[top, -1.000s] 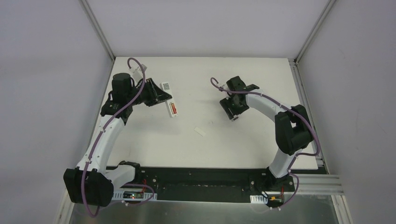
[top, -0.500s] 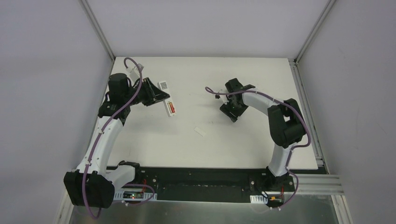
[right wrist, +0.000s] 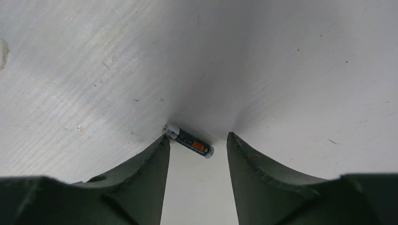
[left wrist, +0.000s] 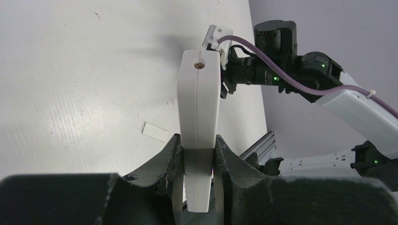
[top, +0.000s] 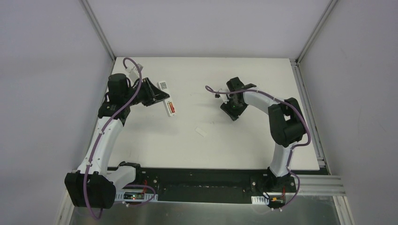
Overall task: Load the batteries into the remote control
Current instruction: Pick up the battery from the center of the board, then load the battery into the remote control.
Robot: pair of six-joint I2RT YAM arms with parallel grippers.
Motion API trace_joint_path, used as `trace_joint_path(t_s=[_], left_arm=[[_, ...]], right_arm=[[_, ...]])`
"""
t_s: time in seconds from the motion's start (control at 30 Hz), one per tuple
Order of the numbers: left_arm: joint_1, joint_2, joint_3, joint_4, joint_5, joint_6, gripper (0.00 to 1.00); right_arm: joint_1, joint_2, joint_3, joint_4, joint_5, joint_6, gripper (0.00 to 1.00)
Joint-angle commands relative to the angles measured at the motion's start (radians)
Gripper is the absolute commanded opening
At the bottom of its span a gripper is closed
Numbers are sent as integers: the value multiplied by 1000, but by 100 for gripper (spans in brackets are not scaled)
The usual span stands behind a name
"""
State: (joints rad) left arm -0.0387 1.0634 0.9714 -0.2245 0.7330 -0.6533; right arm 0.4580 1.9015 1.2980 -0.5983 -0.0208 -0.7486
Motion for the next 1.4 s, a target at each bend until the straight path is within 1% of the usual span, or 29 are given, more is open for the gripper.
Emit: trace_joint_path(t_s=[0.0, 0.07, 0.17, 0.2, 0.37, 0.47, 0.53, 0.63, 0.73, 0.83, 0.87, 0.93, 1.0, 1.17, 1.27, 1.37], left_arm=[[14, -2, 10, 25, 32, 9, 0], [16, -5, 6, 25, 31, 8, 0], [17, -8, 4, 25, 30, 7, 0], [17, -9, 3, 25, 30, 7, 0], [22, -18, 0, 25, 25, 8, 0], [22, -22, -2, 25, 22, 5, 0], [22, -21, -5, 25, 21, -1, 0], [21, -19, -7, 26, 22, -29, 0], [17, -24, 8, 28, 20, -57, 0], [6, -23, 31, 29, 16, -88, 0], [-3, -21, 37, 31, 12, -96, 0], [-28, -20, 49, 34, -9, -109, 0], [-59, -18, 59, 36, -32, -122, 0], [-135, -1, 82, 40, -80, -145, 0], [-162, 13, 92, 43, -102, -153, 0], [-175, 22, 95, 46, -109, -158, 0]], right_arm=[[-21, 33, 20, 0, -114, 2, 49], [-31, 33, 20, 5, -146, 16, 40], [-33, 35, 12, 10, -131, 28, 19], [-33, 32, 4, 18, -121, 35, 14], [-37, -5, -50, 94, -88, 92, 6], [-40, -52, -78, 170, -100, 175, 3], [-38, -109, -105, 247, -125, 262, 3], [-27, -227, -149, 367, -154, 442, 5], [4, -308, -159, 442, -157, 635, 4], [60, -374, -155, 486, -136, 760, 2], [94, -401, -149, 501, -69, 806, 0], [163, -438, -129, 513, 54, 830, 0], [220, -462, -98, 512, 108, 842, 1], [305, -468, 53, 407, 106, 924, 0], [358, -490, 94, 391, 116, 972, 0], [376, -519, 117, 384, 138, 1038, 0]])
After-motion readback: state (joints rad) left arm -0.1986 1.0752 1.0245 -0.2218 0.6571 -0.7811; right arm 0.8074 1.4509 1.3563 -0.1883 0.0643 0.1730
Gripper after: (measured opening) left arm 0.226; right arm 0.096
